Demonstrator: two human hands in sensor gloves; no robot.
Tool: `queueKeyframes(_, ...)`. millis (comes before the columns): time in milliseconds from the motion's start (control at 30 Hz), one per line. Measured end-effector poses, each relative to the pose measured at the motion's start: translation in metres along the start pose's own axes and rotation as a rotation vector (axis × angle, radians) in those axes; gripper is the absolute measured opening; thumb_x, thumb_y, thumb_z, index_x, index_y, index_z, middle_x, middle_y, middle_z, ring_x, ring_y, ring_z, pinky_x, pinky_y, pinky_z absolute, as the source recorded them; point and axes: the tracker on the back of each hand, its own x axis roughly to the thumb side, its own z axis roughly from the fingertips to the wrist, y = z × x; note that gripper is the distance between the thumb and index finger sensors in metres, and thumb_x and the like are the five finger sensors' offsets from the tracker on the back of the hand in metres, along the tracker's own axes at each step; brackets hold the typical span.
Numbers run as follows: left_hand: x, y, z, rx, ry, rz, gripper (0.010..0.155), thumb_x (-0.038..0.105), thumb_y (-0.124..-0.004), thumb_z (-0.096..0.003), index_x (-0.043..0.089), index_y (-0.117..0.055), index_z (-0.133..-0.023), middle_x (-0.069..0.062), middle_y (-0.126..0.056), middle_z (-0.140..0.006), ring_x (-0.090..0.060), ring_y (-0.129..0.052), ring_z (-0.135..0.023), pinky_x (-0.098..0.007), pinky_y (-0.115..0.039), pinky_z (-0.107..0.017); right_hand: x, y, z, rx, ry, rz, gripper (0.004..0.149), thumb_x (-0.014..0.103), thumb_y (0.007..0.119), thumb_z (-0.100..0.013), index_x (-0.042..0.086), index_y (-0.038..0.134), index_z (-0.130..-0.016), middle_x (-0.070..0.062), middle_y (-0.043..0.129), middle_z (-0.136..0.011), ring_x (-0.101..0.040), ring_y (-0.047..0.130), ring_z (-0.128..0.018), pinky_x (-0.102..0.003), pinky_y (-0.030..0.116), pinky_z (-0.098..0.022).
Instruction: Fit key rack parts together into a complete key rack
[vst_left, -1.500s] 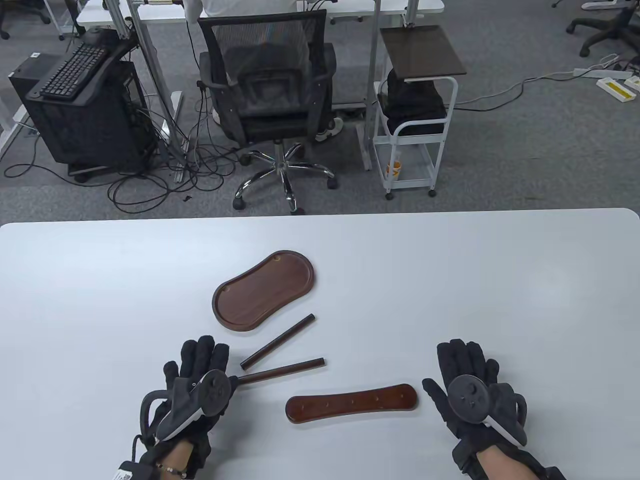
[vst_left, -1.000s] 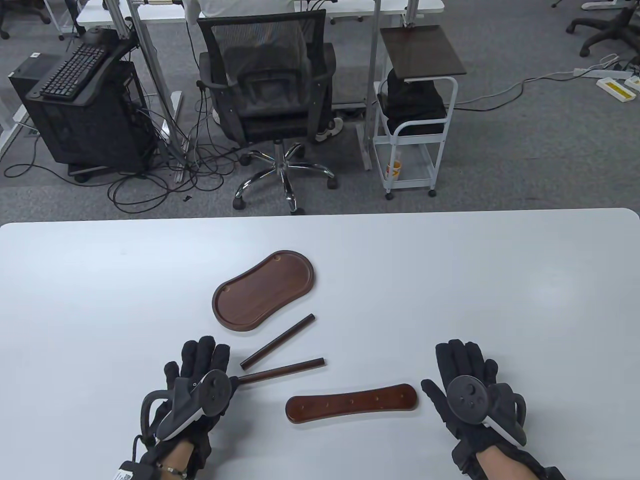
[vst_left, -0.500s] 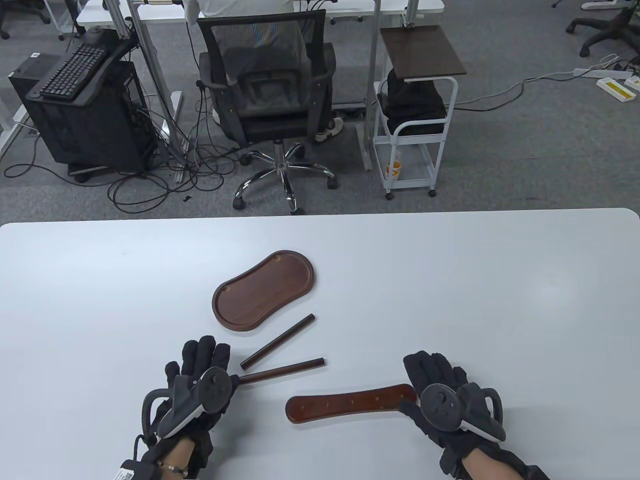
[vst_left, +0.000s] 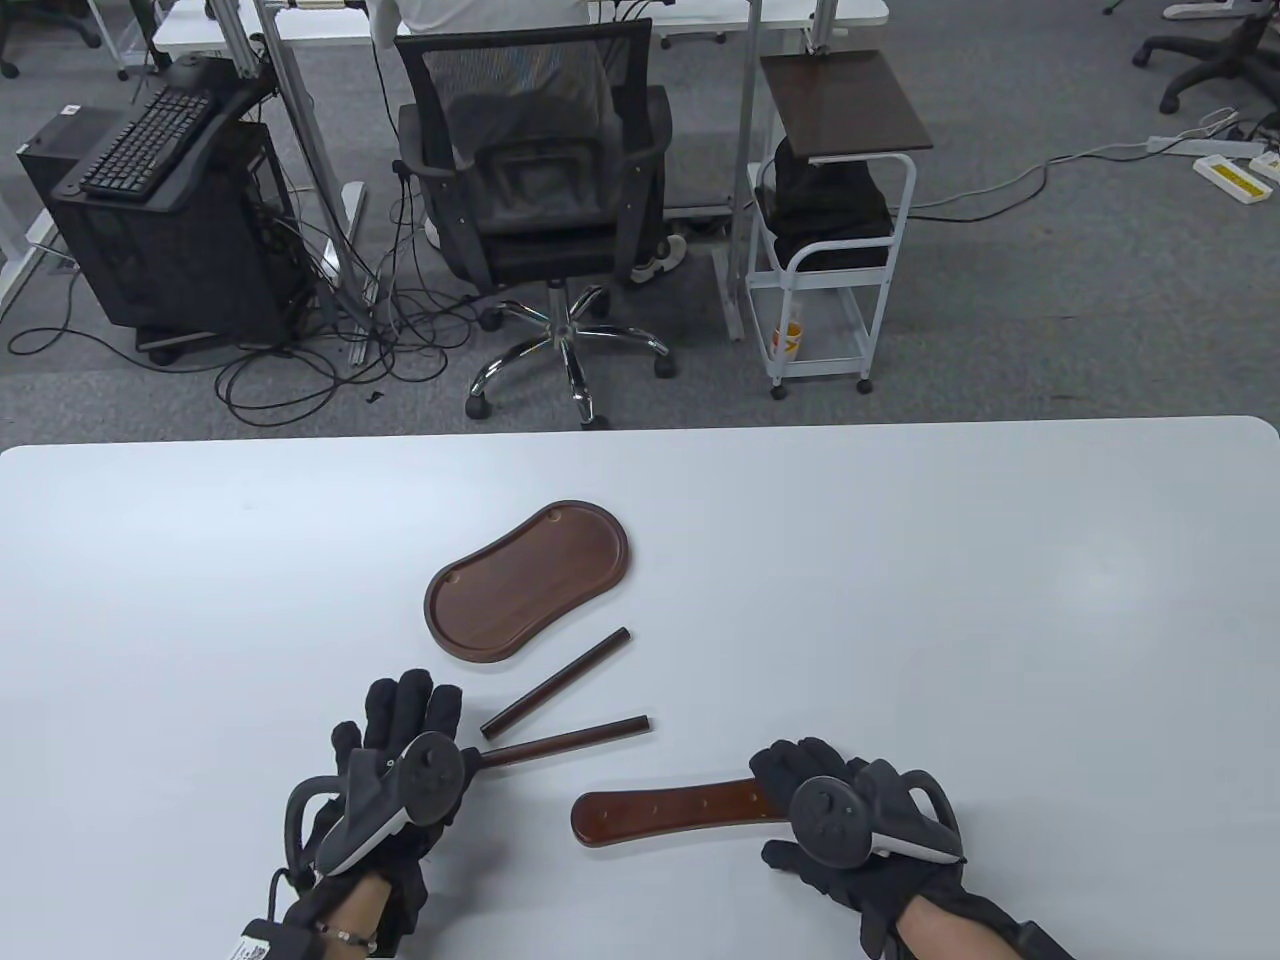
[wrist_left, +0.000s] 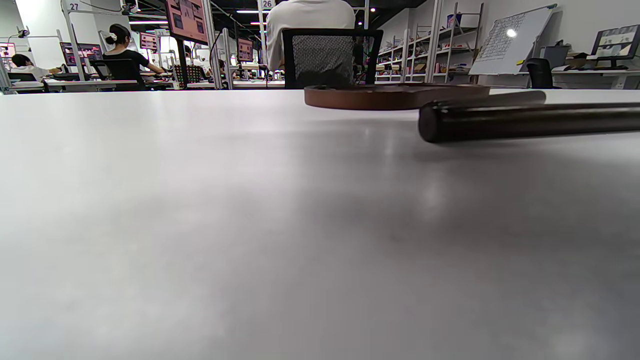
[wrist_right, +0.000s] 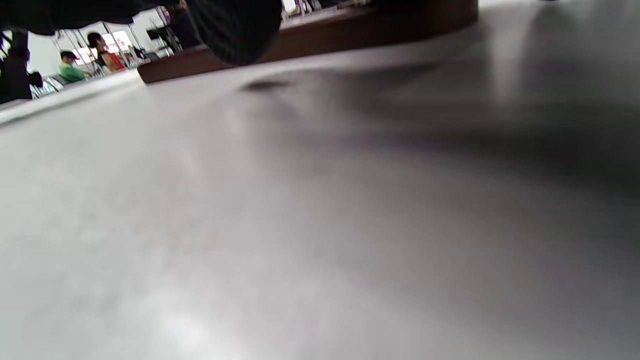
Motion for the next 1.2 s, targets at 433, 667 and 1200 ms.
queueKeyframes(433, 0.0, -0.001, 0.001, -0.008, 0.001, -0.004, 0.068, 0.057, -0.048, -0.057, 0.029, -0.032, -0.116, -0.005, -0.018, -0.127, -0.038, -0.024, -0.115, -0.067, -0.035, -0.078, 0.012, 0.003, -0.001, -0.002, -0.013, 0.118, 0.067, 0.042, 0.067, -0.056, 0.014, 0.044, -0.112, -0.023, 0.048, -0.107, -0.05, 0.048, -0.09, -0.068, 0.051, -0.067)
queueKeyframes(667, 0.0, -0.002, 0.001, -0.019, 0.001, -0.014, 0.067, 0.057, -0.048, -0.057, 0.029, -0.032, -0.116, -0.006, -0.018, -0.127, -0.038, -0.024, -0.115, -0.067, -0.036, -0.078, 0.022, 0.005, 0.002, 0.01, -0.043, 0.262, 0.067, 0.035, 0.059, -0.057, 0.002, 0.039, -0.111, -0.029, 0.046, -0.106, -0.056, 0.052, -0.089, -0.068, 0.059, -0.062)
queueKeyframes(1200, 0.002, -0.005, 0.002, -0.039, -0.012, -0.024, 0.067, 0.056, -0.048, -0.057, 0.03, -0.033, -0.116, -0.006, -0.019, -0.127, -0.039, -0.025, -0.115, -0.067, -0.037, -0.078, -0.016, -0.02, 0.019, 0.131, -0.044, -0.3, 0.065, 0.032, 0.056, -0.058, -0.002, 0.037, -0.111, -0.033, 0.05, -0.105, -0.057, 0.051, -0.088, -0.072, 0.051, -0.065)
